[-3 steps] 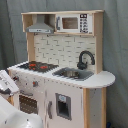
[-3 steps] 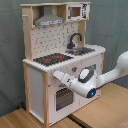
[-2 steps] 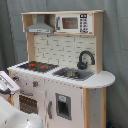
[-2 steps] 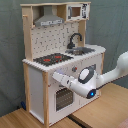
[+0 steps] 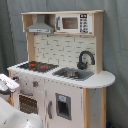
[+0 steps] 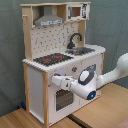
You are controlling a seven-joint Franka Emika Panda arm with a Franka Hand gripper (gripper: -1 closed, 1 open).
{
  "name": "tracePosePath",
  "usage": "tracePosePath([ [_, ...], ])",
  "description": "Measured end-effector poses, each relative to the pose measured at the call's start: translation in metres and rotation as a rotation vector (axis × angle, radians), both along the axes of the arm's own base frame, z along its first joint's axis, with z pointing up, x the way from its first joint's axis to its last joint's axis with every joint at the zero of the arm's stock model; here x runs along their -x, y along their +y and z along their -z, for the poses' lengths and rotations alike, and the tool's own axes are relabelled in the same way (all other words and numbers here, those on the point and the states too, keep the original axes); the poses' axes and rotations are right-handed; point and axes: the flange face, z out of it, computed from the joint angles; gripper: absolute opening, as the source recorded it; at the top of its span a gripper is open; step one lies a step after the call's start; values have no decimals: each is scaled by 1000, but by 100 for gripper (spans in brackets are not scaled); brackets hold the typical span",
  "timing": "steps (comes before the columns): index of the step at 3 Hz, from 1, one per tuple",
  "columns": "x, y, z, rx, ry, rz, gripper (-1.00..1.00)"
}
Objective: Play with the kitchen
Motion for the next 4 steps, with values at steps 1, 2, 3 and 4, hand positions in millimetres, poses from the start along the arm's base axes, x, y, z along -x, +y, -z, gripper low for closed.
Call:
tracePosePath([
  [1,0,0,2,128,-20,6,-100],
  [2,0,0,5,249,-42,14,-100],
  [3,-1,-1,7,372,-57,24,-100],
  [4,-1,-1,8,454,-58,31,-100],
])
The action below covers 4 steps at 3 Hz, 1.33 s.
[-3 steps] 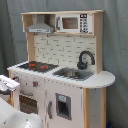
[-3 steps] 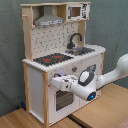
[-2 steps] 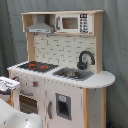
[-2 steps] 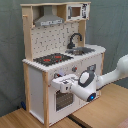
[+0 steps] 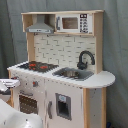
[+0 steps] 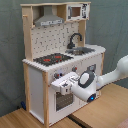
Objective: Play with the kitchen
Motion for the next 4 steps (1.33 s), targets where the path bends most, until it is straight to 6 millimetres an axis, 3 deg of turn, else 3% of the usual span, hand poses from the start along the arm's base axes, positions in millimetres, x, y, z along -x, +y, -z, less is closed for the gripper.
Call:
tracePosePath([
  [1,0,0,0,0,0,0,100],
  [2,27,12,-22,-92,-14,-23,100],
  [4,63,-4,-10,-190,15,18,100],
])
